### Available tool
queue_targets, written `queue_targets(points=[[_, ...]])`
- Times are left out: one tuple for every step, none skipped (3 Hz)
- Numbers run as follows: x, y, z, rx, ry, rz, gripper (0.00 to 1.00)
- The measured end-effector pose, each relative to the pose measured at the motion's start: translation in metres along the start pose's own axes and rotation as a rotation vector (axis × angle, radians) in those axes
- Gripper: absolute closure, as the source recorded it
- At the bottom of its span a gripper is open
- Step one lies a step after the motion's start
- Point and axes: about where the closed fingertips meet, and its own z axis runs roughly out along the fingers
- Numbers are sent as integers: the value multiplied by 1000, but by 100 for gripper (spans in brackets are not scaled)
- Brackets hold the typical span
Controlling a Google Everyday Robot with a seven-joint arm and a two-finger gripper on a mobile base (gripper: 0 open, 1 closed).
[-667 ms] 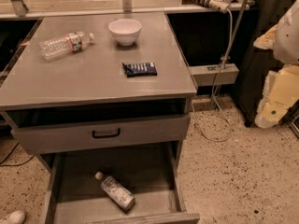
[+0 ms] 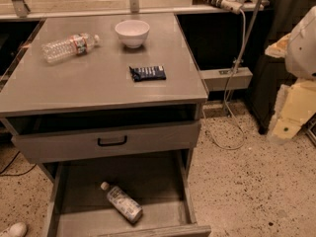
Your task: Pick blue plastic bottle from middle drawer and place on counter
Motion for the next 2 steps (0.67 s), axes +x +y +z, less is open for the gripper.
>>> queue_targets(points=[[-16,43,14,-13,-3,-17,0],[-27,103,60,-112,11,-44,0]])
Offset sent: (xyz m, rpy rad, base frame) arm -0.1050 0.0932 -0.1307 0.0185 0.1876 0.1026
